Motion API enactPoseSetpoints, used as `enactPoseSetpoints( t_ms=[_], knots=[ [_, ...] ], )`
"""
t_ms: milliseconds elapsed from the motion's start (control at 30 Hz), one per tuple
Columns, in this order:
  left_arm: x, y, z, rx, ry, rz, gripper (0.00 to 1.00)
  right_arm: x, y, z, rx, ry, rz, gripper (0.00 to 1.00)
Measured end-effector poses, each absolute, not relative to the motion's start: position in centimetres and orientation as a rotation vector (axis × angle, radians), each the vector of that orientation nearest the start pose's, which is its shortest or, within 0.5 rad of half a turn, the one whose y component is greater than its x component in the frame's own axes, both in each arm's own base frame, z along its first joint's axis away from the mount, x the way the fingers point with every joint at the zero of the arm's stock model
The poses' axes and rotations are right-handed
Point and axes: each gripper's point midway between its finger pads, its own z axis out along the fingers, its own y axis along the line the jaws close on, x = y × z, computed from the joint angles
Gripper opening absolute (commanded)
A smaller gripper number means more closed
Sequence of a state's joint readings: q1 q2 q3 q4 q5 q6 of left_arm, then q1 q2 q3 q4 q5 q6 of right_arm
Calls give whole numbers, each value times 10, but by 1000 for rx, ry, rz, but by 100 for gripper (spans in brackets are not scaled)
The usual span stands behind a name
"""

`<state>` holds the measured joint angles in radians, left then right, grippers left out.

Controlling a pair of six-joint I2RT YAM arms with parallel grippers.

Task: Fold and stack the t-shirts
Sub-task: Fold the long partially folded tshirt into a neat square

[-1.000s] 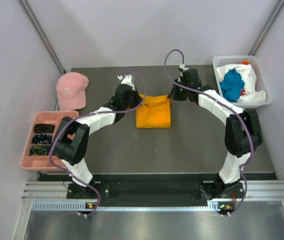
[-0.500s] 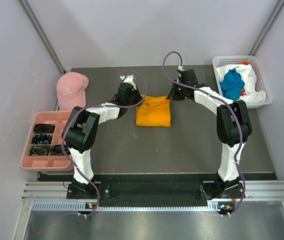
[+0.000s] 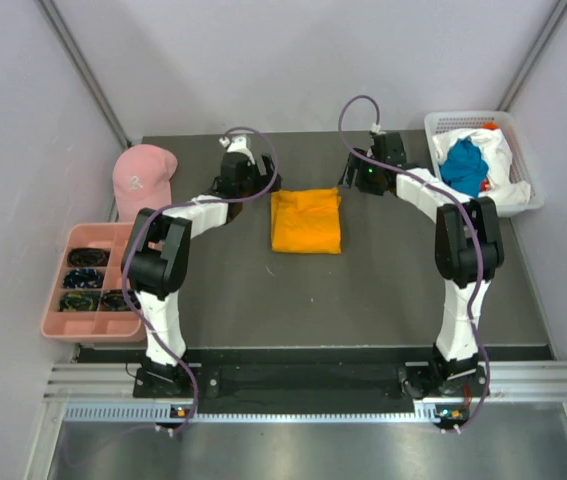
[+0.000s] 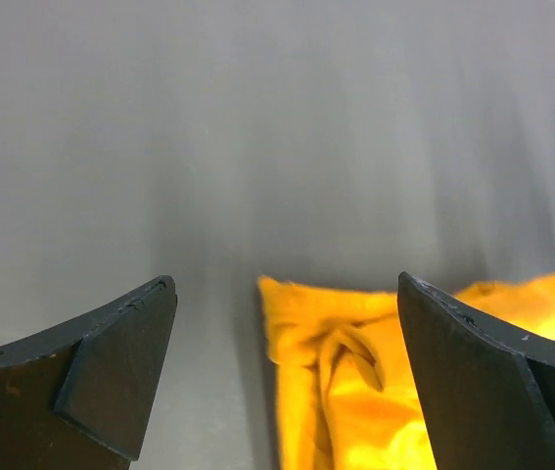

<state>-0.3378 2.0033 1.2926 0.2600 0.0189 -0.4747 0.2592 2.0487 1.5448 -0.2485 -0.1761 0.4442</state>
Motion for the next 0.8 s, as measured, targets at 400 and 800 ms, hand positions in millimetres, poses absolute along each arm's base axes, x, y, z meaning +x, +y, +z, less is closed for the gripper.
enactPoseSetpoints(
  t_ms=[400, 800],
  knots=[
    [503, -177, 238, -130, 1794, -583, 99, 468, 180, 179, 43, 2215, 620, 76],
    [448, -219, 192, -80, 1882, -960, 94, 410, 225, 139, -77, 2296, 1047, 75]
  ],
)
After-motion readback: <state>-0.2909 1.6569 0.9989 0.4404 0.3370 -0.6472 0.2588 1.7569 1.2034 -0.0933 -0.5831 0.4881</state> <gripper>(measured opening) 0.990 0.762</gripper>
